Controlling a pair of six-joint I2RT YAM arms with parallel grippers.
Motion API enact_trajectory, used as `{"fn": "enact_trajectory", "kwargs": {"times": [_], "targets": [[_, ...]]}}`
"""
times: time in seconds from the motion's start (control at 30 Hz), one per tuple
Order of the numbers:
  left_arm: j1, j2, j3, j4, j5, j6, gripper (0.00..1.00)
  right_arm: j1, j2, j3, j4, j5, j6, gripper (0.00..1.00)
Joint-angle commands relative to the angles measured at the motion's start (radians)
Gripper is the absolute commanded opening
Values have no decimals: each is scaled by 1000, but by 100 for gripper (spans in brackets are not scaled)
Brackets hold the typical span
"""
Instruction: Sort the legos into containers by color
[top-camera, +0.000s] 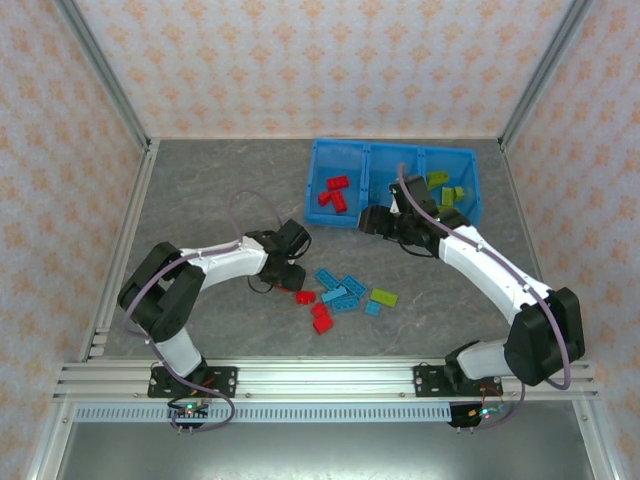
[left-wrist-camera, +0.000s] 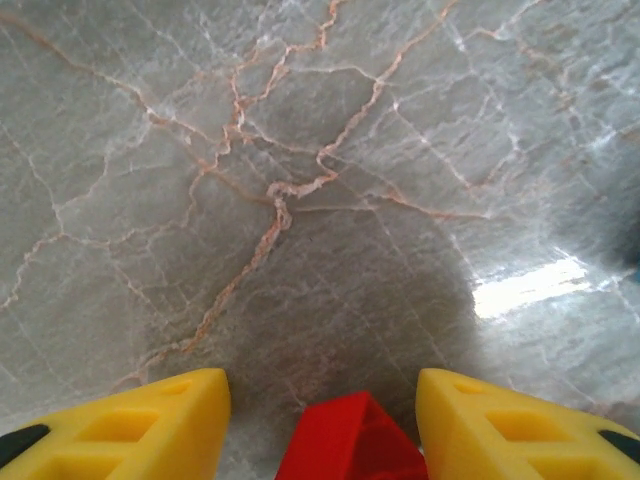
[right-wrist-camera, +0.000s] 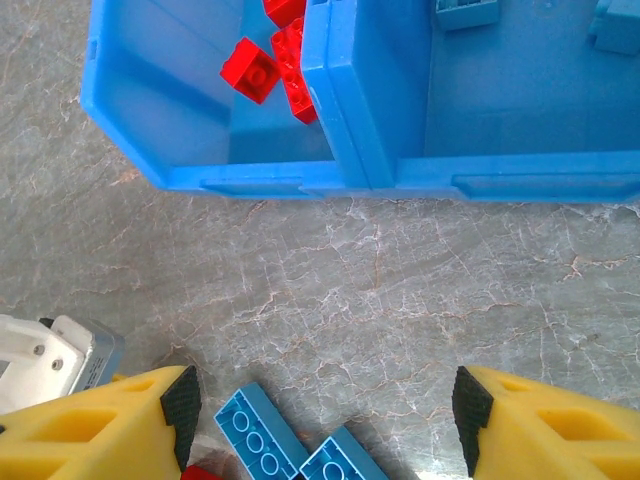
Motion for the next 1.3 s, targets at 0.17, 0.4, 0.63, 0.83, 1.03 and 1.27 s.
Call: {"fn": "enact_trajectory", "kwargs": {"times": [0.17,0.4,0.63,0.83,1.03,1.27], "targets": [[-11,41,-18,-2,8,-14,49,3,4,35,-18,-1,14,70],[-11,12,-31,10,-14,-33,42,4,9,37,-17,0,15,70],[-25,-153,-81,-36,-48,-73,59,4,8,41,-26,-1,13,70],[-44,-283,-180,-99,-61,-171,74,3,18,37,-10,-16,15,70],[-44,-255,-231,-66,-77,-165,74,3,36,43,-8,-36,21,70],[-45,-190,-219,5,-101,-154,35,24,18,-2,-93,-236,-85,69]]}}
